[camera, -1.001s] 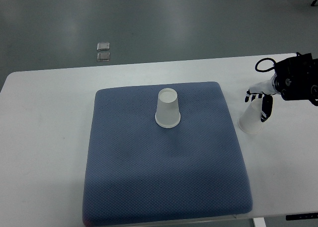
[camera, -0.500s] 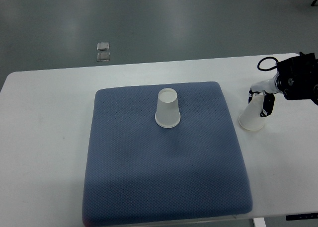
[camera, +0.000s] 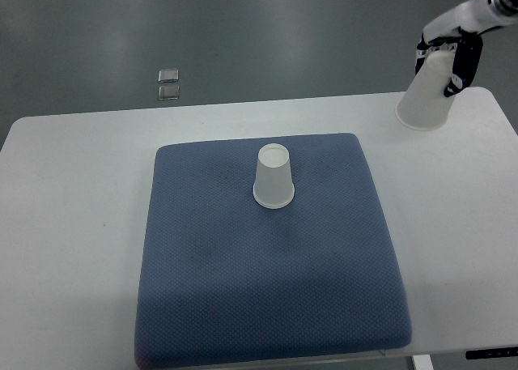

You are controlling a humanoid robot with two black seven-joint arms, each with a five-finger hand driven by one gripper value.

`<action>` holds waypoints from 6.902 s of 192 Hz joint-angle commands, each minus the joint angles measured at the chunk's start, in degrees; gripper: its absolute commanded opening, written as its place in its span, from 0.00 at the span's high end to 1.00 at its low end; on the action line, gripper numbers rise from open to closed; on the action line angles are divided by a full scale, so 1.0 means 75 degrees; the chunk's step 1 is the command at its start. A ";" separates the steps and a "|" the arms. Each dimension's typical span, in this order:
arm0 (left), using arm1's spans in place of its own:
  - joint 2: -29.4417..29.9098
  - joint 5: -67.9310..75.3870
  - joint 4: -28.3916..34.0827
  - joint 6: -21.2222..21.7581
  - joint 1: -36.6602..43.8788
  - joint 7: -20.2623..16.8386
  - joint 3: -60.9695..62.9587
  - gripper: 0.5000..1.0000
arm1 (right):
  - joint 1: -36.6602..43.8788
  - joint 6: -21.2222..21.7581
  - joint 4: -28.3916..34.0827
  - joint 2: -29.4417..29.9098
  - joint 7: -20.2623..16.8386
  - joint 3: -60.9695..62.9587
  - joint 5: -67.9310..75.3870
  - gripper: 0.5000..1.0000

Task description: Stack paper cups

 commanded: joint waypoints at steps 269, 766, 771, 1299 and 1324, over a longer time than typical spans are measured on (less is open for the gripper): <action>0.0000 0.0000 0.0023 0.0002 0.0002 0.0000 -0.0012 0.00 | -0.0642 -0.0812 -0.1068 0.3339 -0.0010 0.1664 0.2291 0.70; 0.0000 0.0000 0.0035 0.0002 0.0014 0.0000 -0.0023 0.00 | -0.1955 -0.1609 -0.1103 0.3339 -0.0151 0.1442 0.2233 0.49; 0.0000 0.0000 0.0035 0.0002 0.0002 0.0000 -0.0023 0.00 | -0.1955 -0.1609 -0.1103 0.3339 -0.0151 0.1442 0.2233 0.49; 0.0000 0.0000 0.0023 0.0002 0.0002 0.0000 0.0000 0.00 | -0.9537 -0.2804 -0.5263 0.1007 0.0025 1.1473 0.3744 0.20; 0.0000 0.0000 0.0023 0.0002 0.0002 0.0000 0.0000 0.00 | -1.0321 -0.2758 -0.5369 0.1136 0.0248 1.3581 0.3744 0.20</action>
